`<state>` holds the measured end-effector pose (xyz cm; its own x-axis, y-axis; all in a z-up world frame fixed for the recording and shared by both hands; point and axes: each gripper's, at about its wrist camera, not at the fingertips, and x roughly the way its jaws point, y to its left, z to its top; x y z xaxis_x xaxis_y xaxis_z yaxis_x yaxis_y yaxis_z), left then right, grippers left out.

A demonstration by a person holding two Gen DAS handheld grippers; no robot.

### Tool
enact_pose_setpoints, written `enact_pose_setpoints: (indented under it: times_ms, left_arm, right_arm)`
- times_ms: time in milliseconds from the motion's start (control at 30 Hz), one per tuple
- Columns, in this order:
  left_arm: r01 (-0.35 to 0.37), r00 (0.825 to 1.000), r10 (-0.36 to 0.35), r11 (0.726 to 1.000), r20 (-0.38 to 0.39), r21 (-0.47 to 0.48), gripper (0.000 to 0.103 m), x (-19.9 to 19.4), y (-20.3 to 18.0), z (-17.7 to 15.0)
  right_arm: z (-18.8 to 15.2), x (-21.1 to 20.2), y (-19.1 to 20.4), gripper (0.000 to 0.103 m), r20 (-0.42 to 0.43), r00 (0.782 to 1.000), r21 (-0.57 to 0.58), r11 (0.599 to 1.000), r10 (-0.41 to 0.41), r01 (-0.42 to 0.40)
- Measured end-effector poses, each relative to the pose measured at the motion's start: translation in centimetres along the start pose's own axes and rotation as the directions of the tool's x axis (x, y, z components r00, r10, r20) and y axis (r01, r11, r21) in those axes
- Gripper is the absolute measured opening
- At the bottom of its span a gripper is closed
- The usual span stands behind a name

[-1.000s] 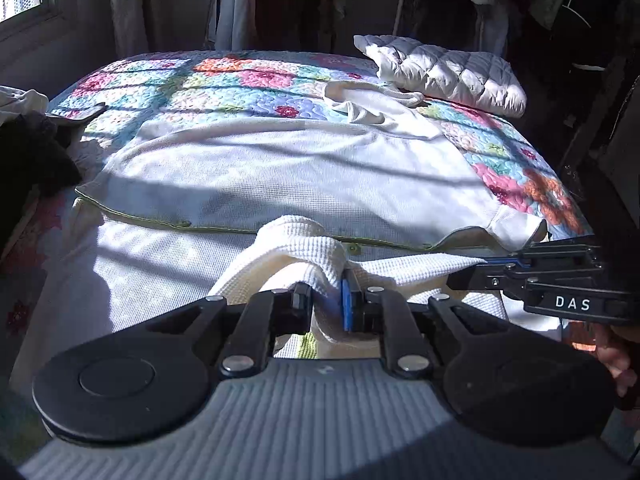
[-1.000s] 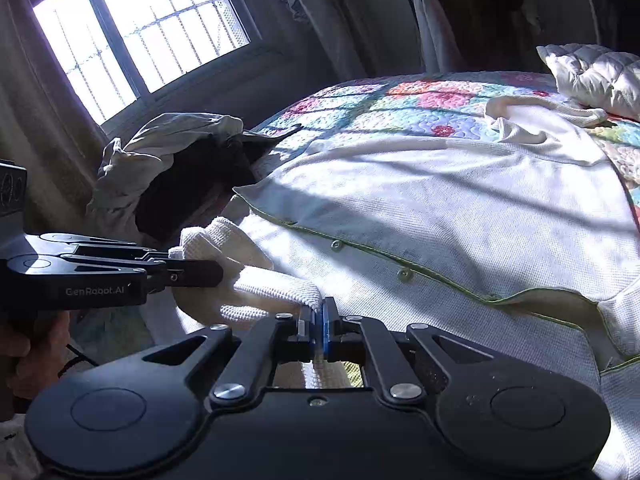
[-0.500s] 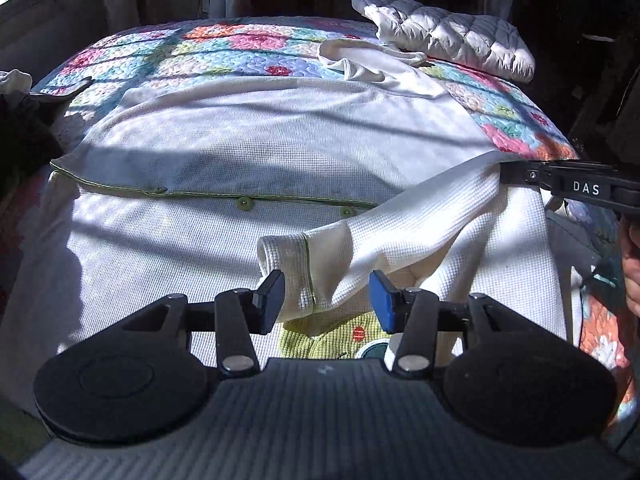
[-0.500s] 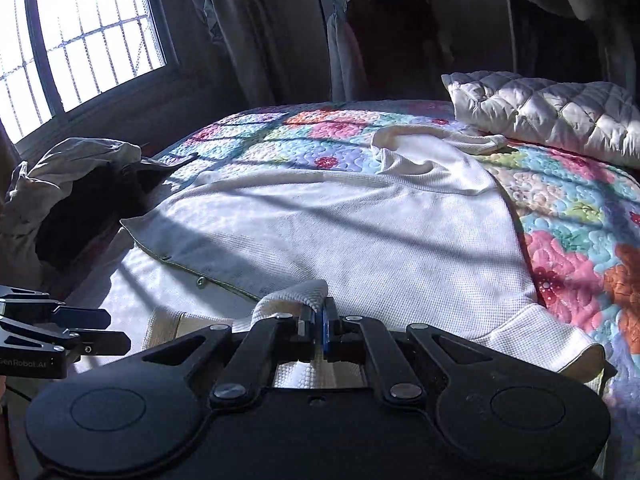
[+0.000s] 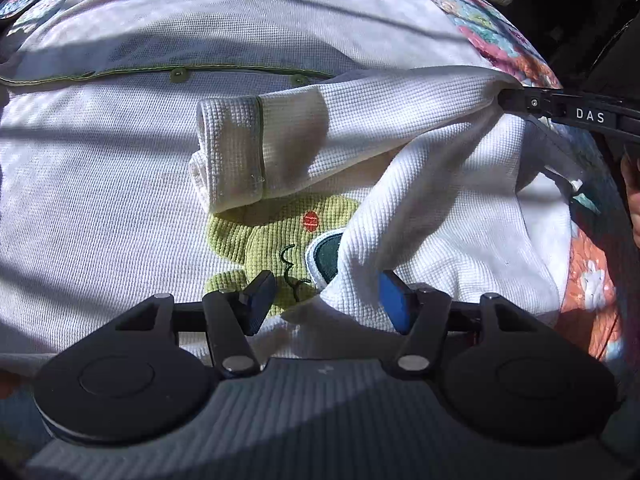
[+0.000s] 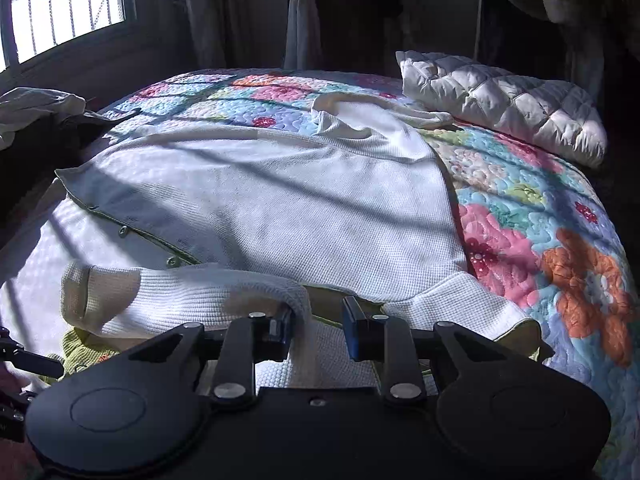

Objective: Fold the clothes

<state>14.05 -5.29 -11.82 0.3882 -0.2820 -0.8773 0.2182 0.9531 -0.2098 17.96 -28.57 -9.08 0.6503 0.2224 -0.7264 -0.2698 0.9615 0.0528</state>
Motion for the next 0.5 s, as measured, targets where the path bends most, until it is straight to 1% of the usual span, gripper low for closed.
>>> enact_pose_setpoints:
  times_ms: [33,67,133,167,200,300,367,400,433,500]
  left_arm:
    - [-0.003,1.000,0.003,1.000,-0.006,-0.003,0.063,0.1,0.0,-0.1]
    - [-0.002,1.000,0.001,1.000,-0.008,-0.006,0.065,0.2,0.1,-0.2]
    - [0.004,1.000,-0.004,1.000,-0.011,-0.014,0.067,0.3,0.3,-0.3]
    - [0.008,1.000,-0.008,1.000,-0.012,-0.019,0.067,0.4,0.4,-0.3]
    - [0.011,1.000,-0.011,1.000,-0.011,-0.027,0.067,0.5,0.5,-0.3]
    - [0.017,1.000,-0.017,0.998,-0.006,-0.056,0.070,0.5,0.7,-0.3]
    - [0.022,1.000,-0.022,0.997,-0.003,-0.079,0.073,0.5,0.9,-0.3]
    - [0.024,1.000,-0.025,0.996,-0.005,-0.091,0.073,0.5,1.0,-0.2]
    - [0.027,1.000,-0.028,0.995,-0.003,-0.092,0.073,0.5,0.9,-0.1]
    - [0.035,0.999,-0.035,0.996,0.003,-0.083,0.069,0.3,0.8,0.0]
  right_arm:
    - [-1.0,-0.6,-0.1,0.032,-0.033,0.999,-0.005,0.999,0.034,-0.034]
    - [-1.8,-1.2,-0.4,0.033,-0.049,0.997,-0.005,0.998,0.058,-0.058]
    - [-3.8,-2.8,-1.2,0.039,-0.073,0.990,0.028,0.993,0.121,-0.119]
    - [-5.1,-3.6,-1.6,0.044,-0.086,0.984,0.055,0.987,0.158,-0.154]
    - [-6.3,-4.4,-2.0,0.045,-0.099,0.975,0.084,0.978,0.198,-0.190]
    - [-9.8,-6.0,-2.7,0.046,-0.126,0.945,0.142,0.949,0.300,-0.283]
    - [-11.4,-6.5,-2.2,0.046,-0.181,0.937,0.128,0.951,0.300,-0.280]
    - [-12.0,-6.8,-1.8,0.046,-0.190,0.940,0.107,0.957,0.285,-0.268]
    - [-12.6,-7.0,-1.4,0.046,-0.193,0.944,0.084,0.964,0.266,-0.254]
    - [-13.1,-7.1,-1.1,0.046,-0.176,0.942,0.094,0.958,0.285,-0.272]
